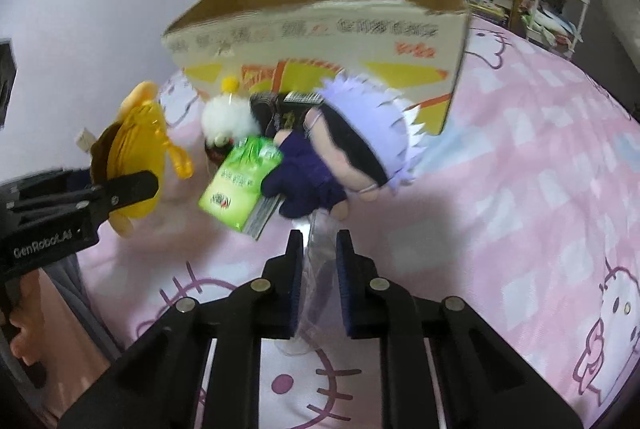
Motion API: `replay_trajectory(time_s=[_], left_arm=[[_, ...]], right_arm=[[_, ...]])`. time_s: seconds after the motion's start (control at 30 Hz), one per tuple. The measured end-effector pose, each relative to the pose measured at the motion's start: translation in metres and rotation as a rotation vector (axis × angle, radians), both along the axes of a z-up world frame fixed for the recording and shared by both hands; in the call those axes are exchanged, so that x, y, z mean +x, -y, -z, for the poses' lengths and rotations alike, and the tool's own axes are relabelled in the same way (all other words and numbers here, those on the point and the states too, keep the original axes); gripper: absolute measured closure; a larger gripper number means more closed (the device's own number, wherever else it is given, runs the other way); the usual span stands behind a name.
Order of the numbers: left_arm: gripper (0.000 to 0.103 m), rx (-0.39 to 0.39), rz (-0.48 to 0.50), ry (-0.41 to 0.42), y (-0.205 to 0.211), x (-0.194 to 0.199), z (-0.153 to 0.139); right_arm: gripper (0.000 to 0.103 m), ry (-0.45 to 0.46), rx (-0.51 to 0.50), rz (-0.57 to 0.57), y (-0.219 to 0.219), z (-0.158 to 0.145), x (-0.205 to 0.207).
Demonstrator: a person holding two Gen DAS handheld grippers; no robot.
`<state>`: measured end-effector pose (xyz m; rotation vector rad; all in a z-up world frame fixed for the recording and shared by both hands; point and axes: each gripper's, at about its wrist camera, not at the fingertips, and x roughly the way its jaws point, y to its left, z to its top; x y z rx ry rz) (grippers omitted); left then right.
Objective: Organize soft objects
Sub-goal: 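Lift the yellow doll with the left tool and lower it into the box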
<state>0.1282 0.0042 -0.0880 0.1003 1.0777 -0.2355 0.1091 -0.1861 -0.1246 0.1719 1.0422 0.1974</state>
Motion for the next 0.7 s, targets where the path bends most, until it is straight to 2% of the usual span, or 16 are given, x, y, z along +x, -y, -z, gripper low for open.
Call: replay_trajectory(time_s=[0.07, 0.37, 0.57, 0.7], left_arm=[[0.058, -0.017, -0.002, 0.045, -0.002, -0.004, -0.007], [0.057, -0.056, 0.012, 0.181, -0.001, -0.016, -0.031], [0.058, -0.09, 0.015, 0.299, -0.001, -0.028, -0.049], [0.058, -0.099, 0.015, 0.388, 0.0, -0.034, -0.064]], right_arm=[[0.094, 0.029, 0.009, 0.019, 0.01, -0.007, -0.003], [0.096, 0.149, 0.044, 0.053, 0.028, -0.032, -0.01], [0.096, 0.336, 0.029, 0.063, 0.032, -0.067, -0.028], [0.096, 0.429, 0.03, 0.062, 0.032, -0.088, -0.031]])
